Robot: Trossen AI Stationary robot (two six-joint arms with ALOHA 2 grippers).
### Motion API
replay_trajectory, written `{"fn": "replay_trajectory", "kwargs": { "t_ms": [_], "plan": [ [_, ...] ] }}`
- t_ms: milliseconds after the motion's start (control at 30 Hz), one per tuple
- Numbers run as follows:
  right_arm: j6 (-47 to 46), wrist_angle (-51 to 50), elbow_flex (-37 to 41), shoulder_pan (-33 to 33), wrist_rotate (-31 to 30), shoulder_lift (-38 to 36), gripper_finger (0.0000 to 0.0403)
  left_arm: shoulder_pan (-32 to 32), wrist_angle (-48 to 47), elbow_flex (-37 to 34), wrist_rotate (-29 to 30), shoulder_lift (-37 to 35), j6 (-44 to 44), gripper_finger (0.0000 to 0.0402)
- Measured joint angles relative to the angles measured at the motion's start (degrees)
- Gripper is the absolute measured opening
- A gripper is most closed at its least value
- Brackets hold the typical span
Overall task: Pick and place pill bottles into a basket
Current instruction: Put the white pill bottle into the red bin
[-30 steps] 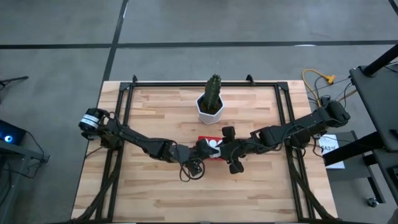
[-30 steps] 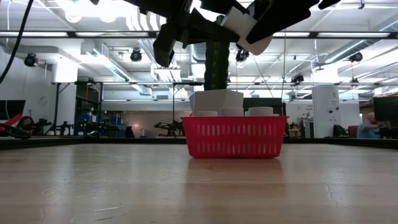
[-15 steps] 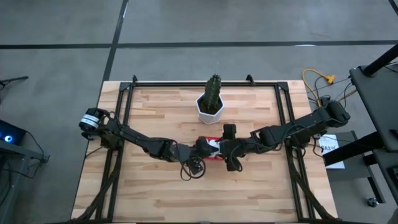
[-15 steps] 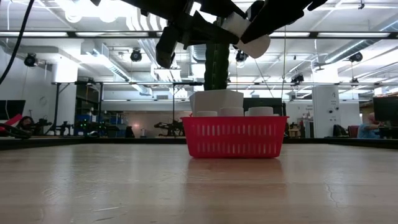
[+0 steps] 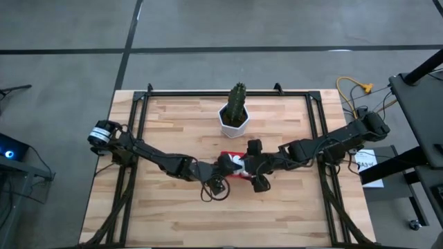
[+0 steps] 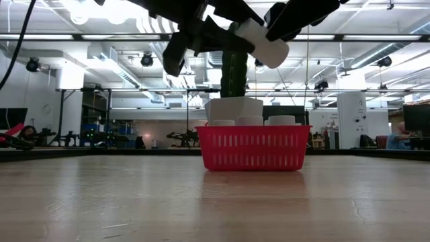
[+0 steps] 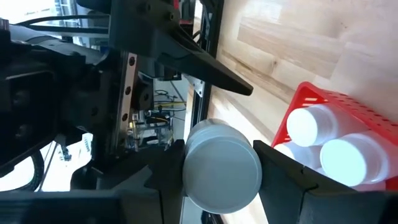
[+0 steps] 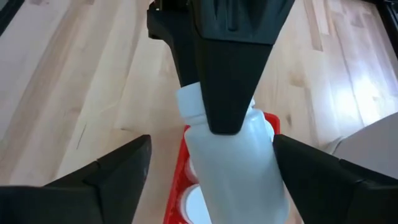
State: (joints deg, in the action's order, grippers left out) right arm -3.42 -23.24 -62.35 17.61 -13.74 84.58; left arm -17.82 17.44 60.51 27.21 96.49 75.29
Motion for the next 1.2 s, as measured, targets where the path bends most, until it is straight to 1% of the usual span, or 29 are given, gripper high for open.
{"fn": "replay_trajectory", "kwargs": {
  "t_ms": [200,300,400,500,633,733,833,967,1067,1133,1200],
  "plan": [
    [0.85,-0.22,-0.04,-0.07,-0.08,-0.07,0.0329,0.11,-0.47,0.00,1.12,-0.39,-0.63,0.0147],
    [1.52,-0.16,-0.10,-0.11,-0.29,-0.09,0.0328,0.13,-1.41,-0.14,1.22,-1.48,-3.84,0.0147],
    [3.69,-0.30,-0.11,-0.09,-2.11,-0.09,0.0326,0.19,-4.16,-0.39,1.45,-3.08,-4.49,0.0147],
    [3.74,-0.63,-0.11,-0.09,-4.63,-0.09,0.0325,0.29,-5.93,-1.27,2.17,-4.57,-6.16,0.0147],
    [3.82,-0.99,-0.09,-0.05,-4.78,-0.09,0.0325,0.46,-10.14,-2.51,2.53,-6.75,-9.27,0.0147],
    [3.86,-1.37,-0.04,0.11,-4.39,-0.09,0.0325,0.78,-13.15,-2.96,4.48,-7.72,-11.74,0.0148],
    [3.87,-4.07,-0.04,0.10,-4.45,-0.42,0.0325,0.83,-16.29,-2.97,4.84,-8.53,-13.19,0.0148],
    [3.91,-10.43,0.00,0.02,-4.64,-1.79,0.0325,1.01,-19.58,-3.01,4.87,-9.35,-16.24,0.0148],
    [4.93,-14.71,0.00,0.04,-4.68,-3.12,0.0325,1.07,-19.78,-2.97,4.87,-10.67,-16.63,0.0147],
    [6.38,-16.50,0.00,0.02,-5.74,-4.13,0.0325,1.01,-19.40,-2.76,4.82,-11.63,-17.87,0.0146],
    [6.84,-17.85,0.02,0.00,-8.16,-5.34,0.0325,1.01,-19.38,-2.27,4.59,-13.10,-21.31,0.0145]
  ]
}}
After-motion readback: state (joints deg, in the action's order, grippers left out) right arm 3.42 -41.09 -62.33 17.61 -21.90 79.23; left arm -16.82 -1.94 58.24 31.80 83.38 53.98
